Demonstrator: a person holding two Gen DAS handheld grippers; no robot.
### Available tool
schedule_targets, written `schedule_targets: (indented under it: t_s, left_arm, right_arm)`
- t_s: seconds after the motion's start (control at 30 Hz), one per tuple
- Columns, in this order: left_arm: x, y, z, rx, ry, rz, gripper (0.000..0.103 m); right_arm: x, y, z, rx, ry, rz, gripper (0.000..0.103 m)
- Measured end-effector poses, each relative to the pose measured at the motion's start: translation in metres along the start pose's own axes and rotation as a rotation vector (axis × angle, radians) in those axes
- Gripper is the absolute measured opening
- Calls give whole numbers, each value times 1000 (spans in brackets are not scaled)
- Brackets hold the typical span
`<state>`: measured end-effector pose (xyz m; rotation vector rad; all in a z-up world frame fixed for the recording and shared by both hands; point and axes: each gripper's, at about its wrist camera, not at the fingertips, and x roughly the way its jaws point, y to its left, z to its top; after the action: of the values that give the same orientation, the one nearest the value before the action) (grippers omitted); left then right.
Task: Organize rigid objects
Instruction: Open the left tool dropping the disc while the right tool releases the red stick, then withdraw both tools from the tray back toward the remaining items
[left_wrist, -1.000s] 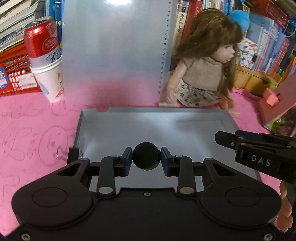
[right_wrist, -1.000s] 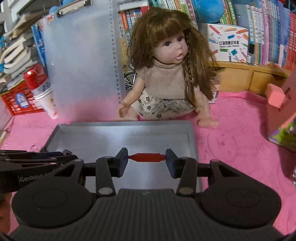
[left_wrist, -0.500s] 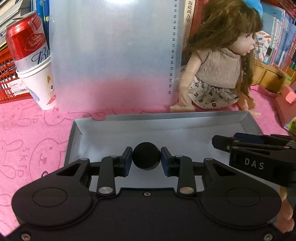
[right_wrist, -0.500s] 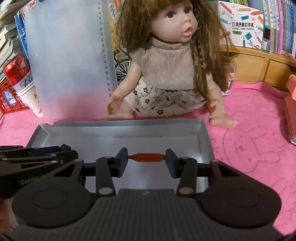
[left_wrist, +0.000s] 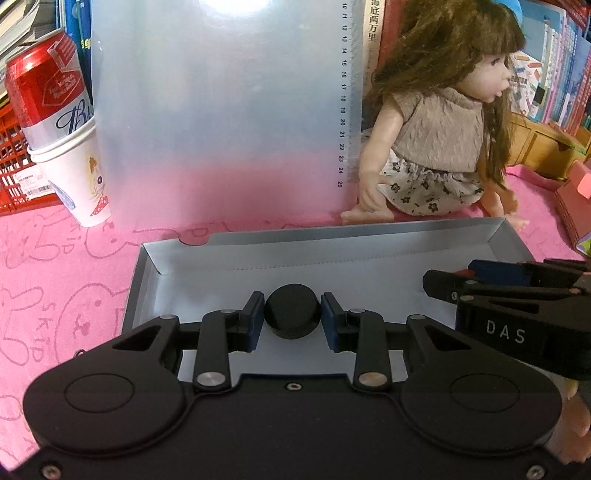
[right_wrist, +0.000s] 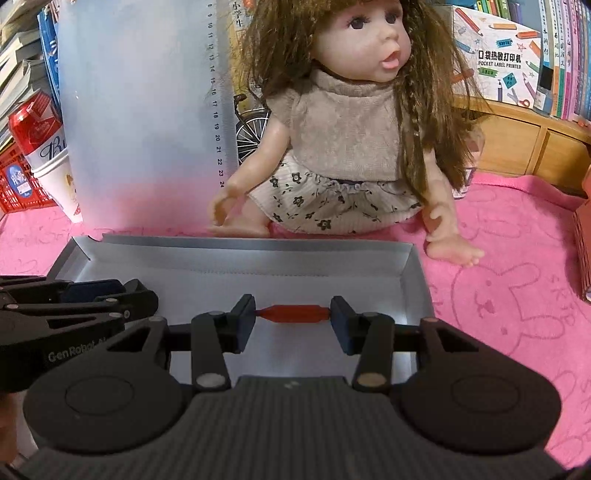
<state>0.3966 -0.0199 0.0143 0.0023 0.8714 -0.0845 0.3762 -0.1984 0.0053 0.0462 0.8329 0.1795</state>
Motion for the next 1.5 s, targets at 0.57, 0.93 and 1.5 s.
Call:
schedule_targets:
  t_s: [0.57, 0.93, 1.5]
  left_arm:
    - [-57, 1, -1, -13, -89, 9, 52]
    - [-129, 5, -20, -25, -191, -31, 71]
    - [-213, -2, -81, 1, -277, -86, 78]
  right_arm:
    - [-61, 7, 1, -33, -102, 20, 83]
    - [-136, 27, -15, -130, -205, 23, 91]
    - [-223, 45, -70, -168, -317, 55, 101]
